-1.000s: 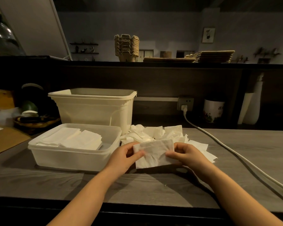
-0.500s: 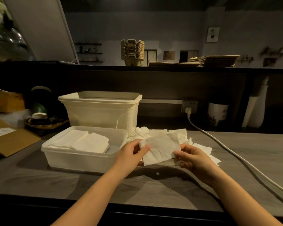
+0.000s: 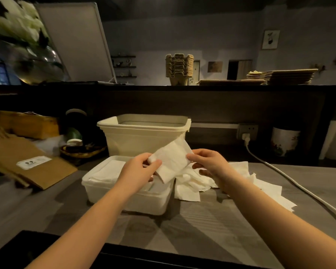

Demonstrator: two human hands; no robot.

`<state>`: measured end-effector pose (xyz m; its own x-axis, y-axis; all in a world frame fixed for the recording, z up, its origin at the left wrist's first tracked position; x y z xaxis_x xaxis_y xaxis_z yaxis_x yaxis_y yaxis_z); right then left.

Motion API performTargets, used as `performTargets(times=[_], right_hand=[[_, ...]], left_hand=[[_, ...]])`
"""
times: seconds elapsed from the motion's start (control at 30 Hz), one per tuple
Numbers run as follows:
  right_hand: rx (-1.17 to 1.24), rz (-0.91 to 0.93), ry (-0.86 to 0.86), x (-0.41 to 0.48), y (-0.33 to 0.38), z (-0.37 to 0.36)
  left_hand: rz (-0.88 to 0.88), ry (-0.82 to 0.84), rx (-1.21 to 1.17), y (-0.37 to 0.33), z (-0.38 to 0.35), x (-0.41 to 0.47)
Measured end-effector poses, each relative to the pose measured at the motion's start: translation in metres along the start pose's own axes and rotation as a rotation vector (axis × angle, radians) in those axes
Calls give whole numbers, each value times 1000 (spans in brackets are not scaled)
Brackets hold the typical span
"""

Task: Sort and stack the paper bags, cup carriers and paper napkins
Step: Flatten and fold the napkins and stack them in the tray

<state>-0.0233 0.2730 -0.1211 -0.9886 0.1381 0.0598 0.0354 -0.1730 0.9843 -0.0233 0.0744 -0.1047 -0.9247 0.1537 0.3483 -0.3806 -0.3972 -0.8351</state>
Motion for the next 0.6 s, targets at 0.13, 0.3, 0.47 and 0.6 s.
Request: performTargets(times=[0.13,0.3,0.47,0.6], right_hand=[[-238,76,-7,26,18,-41],[-570,157,38,50,21,-89],[-828,171,61,60,12,-122],[-913,130,95,65,4,-136]], left_hand=[[83,-55,61,24,34,7],[78,-51,414,41,54,10],[113,8,709,51,56,12],[275,133,880,70,50,18]])
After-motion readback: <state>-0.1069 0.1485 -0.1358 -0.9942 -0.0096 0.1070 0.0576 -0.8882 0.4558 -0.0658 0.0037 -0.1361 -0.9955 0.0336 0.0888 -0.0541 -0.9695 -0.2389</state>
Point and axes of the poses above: each hand's wrist, its own x-axis towards the middle knuckle, its own z-axis out of the back of the hand, y = z × x, the point moved 10 cm from there along x, towards the middle knuckle, and after that the axes turned 3 degrees about -z, right-handed, at the moved point
